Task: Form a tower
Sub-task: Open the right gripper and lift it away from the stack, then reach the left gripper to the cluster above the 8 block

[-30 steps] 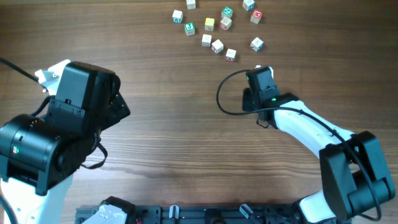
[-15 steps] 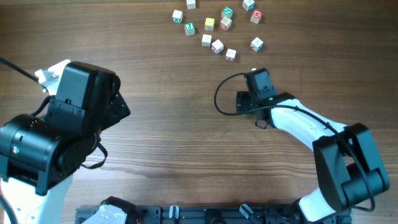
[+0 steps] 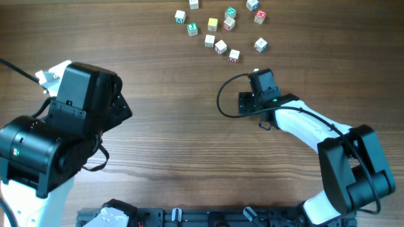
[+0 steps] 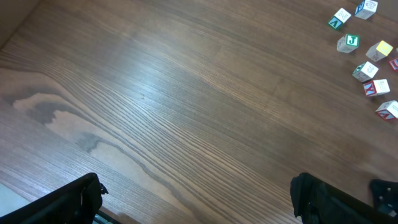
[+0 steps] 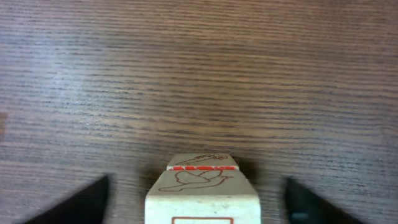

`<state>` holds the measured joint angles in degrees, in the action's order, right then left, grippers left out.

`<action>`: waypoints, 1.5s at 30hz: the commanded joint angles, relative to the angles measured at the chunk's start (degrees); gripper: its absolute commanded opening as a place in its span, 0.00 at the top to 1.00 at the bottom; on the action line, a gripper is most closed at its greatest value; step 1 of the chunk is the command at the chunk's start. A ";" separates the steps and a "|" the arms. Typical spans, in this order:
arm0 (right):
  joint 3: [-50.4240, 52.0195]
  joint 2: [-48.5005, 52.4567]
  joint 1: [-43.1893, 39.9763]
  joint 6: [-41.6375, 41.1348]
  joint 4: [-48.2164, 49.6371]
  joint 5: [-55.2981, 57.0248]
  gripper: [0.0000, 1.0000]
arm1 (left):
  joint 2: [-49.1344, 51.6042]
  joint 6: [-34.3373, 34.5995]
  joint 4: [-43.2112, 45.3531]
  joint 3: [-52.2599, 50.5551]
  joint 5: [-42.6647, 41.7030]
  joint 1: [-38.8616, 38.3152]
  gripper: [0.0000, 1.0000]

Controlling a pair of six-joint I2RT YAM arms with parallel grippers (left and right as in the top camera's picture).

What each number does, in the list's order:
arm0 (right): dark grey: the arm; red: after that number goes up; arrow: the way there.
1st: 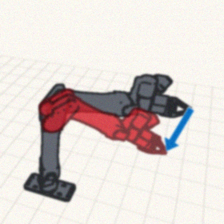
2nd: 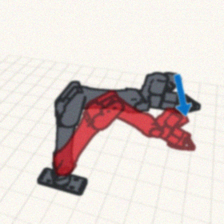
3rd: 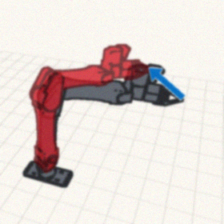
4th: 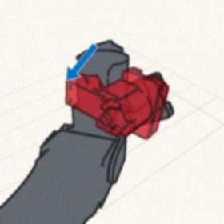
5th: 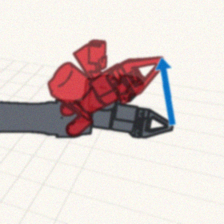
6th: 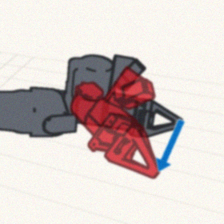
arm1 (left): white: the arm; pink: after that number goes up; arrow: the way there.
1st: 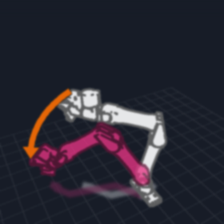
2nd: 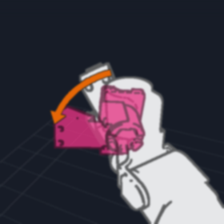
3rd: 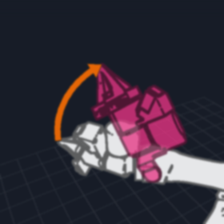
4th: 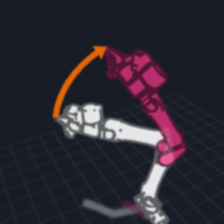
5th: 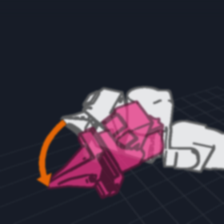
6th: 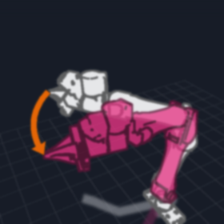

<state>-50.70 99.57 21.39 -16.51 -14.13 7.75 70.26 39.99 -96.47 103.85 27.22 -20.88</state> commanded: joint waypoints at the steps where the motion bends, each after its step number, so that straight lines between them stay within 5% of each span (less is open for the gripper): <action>1: -2.10 -0.11 -0.02 -0.09 -3.78 -3.08 0.00 | -0.13 0.98 -0.02 -0.04 1.14 0.17 0.00; 7: -25.59 -4.61 -0.02 2.89 -33.05 -4.61 0.00 | -0.13 0.98 -0.02 -0.04 1.11 0.17 0.00; 12: -39.56 -5.03 -0.02 2.84 -45.72 -4.07 0.00 | -0.13 0.96 -0.02 -0.04 1.11 0.17 0.00; 21: -45.09 -12.07 -2.25 -3.63 -45.62 -1.16 0.00 | -0.13 0.98 -0.02 -0.04 1.11 0.17 0.00; 31: -45.09 -24.63 -13.11 -3.37 -49.42 -1.14 0.00 | -0.13 0.98 10.54 -0.04 -2.60 0.17 0.00; 33: -45.09 -25.11 -16.61 -3.41 -50.07 -1.20 0.00 | 0.79 -3.63 14.88 -0.04 -5.64 0.17 0.00; 35: -45.09 -25.11 -19.06 -3.41 -50.64 -1.25 0.00 | 3.89 -10.60 20.55 -0.02 -11.98 0.17 0.00; 40: -45.07 -24.87 -20.98 -1.36 -51.25 -1.38 0.00 | 17.31 -14.86 35.50 0.20 -19.54 0.17 0.00; 45: -44.87 -23.85 -20.98 0.00 -53.00 -1.16 0.00 | 37.51 -22.29 41.59 11.39 -29.49 1.97 0.00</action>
<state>-94.78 75.64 0.64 -17.67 -66.74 5.82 99.72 23.51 -56.42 107.77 5.26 -20.47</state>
